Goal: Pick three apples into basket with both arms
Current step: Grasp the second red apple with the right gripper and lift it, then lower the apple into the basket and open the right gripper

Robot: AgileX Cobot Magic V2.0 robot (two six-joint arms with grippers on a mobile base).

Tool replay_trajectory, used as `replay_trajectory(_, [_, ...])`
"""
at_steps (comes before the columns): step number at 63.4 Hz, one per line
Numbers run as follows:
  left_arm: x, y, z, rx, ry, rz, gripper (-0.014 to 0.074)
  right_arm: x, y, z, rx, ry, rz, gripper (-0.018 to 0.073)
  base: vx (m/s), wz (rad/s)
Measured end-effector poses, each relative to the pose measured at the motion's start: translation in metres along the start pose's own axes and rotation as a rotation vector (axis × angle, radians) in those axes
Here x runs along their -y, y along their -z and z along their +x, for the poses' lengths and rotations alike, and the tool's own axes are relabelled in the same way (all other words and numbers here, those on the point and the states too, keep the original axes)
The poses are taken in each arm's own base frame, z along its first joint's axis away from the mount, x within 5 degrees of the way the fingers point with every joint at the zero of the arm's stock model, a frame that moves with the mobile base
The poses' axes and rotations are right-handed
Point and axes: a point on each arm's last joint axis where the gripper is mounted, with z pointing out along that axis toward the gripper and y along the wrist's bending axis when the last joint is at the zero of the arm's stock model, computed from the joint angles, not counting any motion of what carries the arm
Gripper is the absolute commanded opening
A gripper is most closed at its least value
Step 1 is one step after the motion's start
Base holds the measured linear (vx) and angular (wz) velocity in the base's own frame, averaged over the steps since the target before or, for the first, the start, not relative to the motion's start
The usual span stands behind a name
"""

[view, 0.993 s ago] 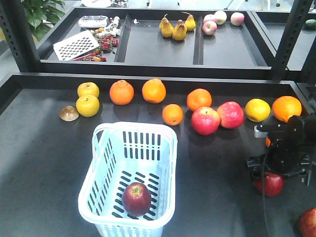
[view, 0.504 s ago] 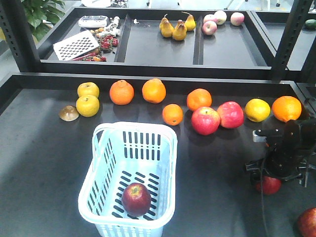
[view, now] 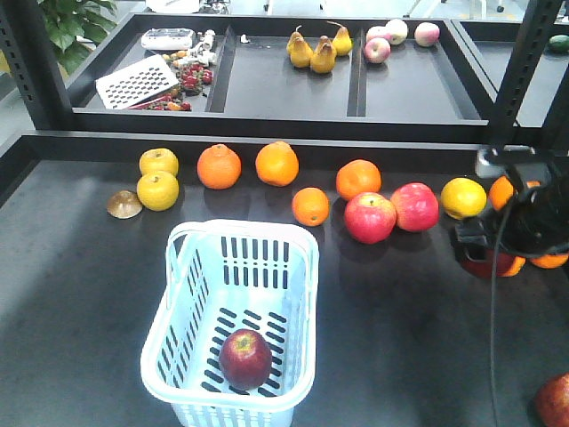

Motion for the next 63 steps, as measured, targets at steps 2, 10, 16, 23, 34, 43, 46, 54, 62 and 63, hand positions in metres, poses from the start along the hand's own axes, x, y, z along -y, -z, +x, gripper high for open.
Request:
replay_trajectory(2, [0.0,0.0,0.0,0.0,0.0,0.0,0.0588,-0.009,0.008,0.0,0.007,0.021,-0.016,0.0244,0.0,0.0])
replay_trajectory(10, [0.0,0.0,0.0,0.0,0.0,0.0,0.0588,-0.053,0.038,0.004,0.024,0.138,-0.089,0.0244,0.0,0.0])
replay_trajectory(16, [0.0,0.0,0.0,0.0,0.0,0.0,0.0588,-0.084,0.055,0.011,0.028,0.225,-0.14,0.0244,0.0,0.0])
replay_trajectory(23, [0.0,0.0,0.0,0.0,0.0,0.0,0.0588,-0.121,0.069,0.02,0.041,0.311,-0.205,0.0244,0.0,0.0])
replay_trajectory(34, [0.0,0.0,0.0,0.0,0.0,0.0,0.0588,-0.175,0.077,0.035,0.072,0.433,-0.302,0.0244,0.0,0.0])
replay_trajectory(43, [0.0,0.0,0.0,0.0,0.0,0.0,0.0588,-0.208,0.067,0.041,0.113,0.487,-0.355,0.0246,0.0,0.0])
replay_trajectory(46, [0.0,0.0,0.0,0.0,0.0,0.0,0.0588,-0.217,0.06,0.042,0.114,0.498,-0.365,0.0251,0.0,0.0])
replay_trajectory(54, [0.0,0.0,0.0,0.0,0.0,0.0,0.0588,-0.235,0.035,0.046,0.099,0.5,-0.374,0.0296,0.0,0.0])
replay_trajectory(62, [0.0,0.0,0.0,0.0,0.0,0.0,0.0588,-0.245,0.016,0.049,0.081,0.495,-0.38,0.0407,0.0,0.0])
replay_trajectory(63, [0.0,0.0,0.0,0.0,0.0,0.0,0.0588,-0.246,0.014,0.049,0.078,0.493,-0.38,0.0424,0.0,0.0])
